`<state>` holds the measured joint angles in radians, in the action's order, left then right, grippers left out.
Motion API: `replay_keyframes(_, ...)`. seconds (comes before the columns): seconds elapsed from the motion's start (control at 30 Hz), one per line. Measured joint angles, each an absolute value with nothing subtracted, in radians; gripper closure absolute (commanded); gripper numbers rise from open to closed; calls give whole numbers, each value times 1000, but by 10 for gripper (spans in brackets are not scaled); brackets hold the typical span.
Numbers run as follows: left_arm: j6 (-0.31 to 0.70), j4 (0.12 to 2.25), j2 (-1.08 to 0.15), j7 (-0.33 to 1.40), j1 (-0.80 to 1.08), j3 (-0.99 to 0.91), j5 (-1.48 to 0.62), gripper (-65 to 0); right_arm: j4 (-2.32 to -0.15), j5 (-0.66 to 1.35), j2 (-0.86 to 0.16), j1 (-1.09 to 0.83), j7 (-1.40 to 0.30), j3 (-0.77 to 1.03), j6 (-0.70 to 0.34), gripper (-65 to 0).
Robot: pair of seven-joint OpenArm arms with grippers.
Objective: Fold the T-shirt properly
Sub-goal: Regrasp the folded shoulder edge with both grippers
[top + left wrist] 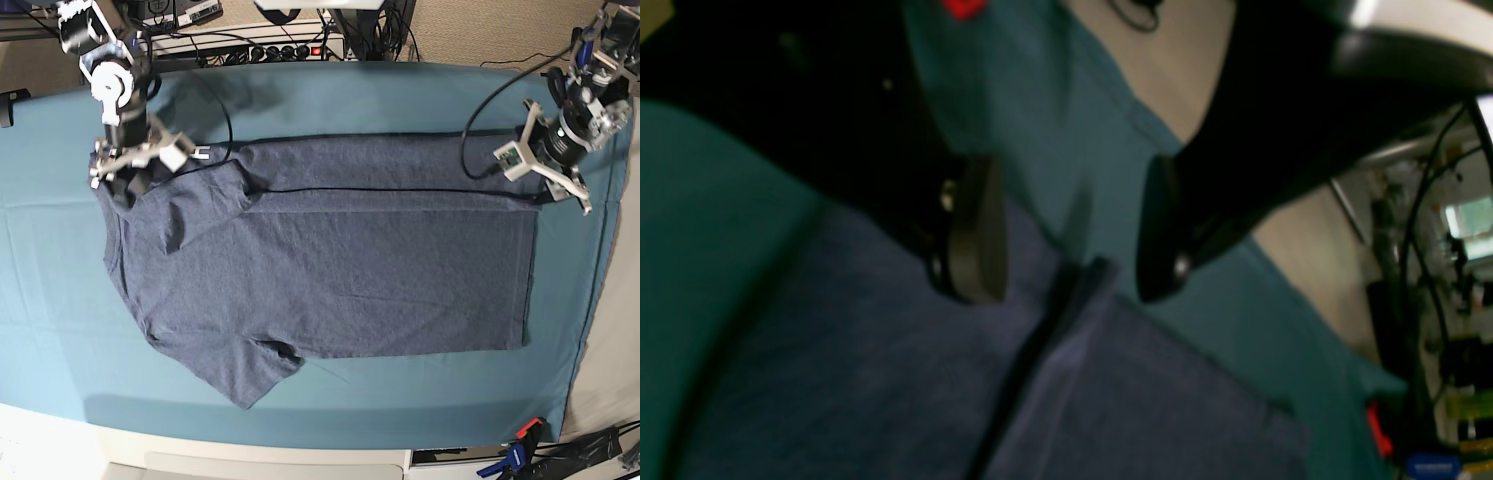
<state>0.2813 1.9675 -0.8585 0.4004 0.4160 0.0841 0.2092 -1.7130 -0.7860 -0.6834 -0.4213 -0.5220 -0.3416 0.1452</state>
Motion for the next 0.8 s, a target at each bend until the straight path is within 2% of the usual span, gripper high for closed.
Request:
replay_keyframes(0.2,282,2067,-859,425,496,84,208,-319,-1847,-816,-755,-570,-572,-341,157,-293)
replay_keyframes(0.27,282,2075,-859,435,511,84,210,-319,-1884,-813,-767,-602,-576,-341,112,-293)
replay_keyframes(0.4,282,2075,-860,441,535,84,213,-319,-1895,-716,-776,-623,-582,-338,-58,-293)
replay_keyframes(0.5,282,2075,-859,442,537,84,212,-319,-1899,-674,-778,-618,-587,-312,-148,-293)
replay_keyframes(0.8,277,2075,-859,440,537,84,212,-319,-1890,-640,-778,-618,-590,-224,-235,-293)
